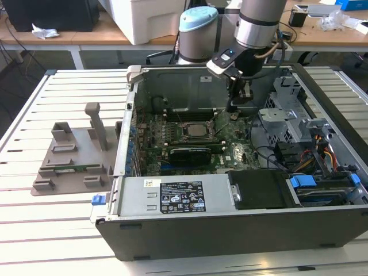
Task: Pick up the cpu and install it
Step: 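Close the cpu cover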
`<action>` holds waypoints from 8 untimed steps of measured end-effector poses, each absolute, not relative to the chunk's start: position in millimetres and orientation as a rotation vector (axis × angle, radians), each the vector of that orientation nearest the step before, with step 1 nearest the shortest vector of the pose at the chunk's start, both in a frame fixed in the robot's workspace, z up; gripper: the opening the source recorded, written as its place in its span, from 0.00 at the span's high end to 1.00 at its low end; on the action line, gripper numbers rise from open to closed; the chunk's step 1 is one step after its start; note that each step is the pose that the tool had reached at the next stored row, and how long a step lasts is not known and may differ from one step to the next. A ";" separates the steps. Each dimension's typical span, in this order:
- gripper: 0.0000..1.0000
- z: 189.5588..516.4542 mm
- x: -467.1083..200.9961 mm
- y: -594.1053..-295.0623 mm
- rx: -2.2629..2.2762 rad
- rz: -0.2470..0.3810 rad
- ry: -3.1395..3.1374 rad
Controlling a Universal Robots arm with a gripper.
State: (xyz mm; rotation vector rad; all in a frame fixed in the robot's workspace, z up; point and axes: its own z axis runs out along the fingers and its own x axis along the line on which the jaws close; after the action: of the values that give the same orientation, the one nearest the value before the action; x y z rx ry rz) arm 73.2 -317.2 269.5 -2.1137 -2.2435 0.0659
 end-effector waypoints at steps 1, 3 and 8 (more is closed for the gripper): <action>0.89 267.1 77.4 -317.0 -2.113 0.067 -2.243; 0.89 261.5 85.1 -316.5 -2.112 0.068 -2.243; 0.89 247.5 68.5 -315.0 -2.112 0.068 -2.242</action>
State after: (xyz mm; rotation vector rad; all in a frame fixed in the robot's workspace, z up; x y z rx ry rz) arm 68.5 -315.0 247.5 -2.1121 -2.2423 0.0677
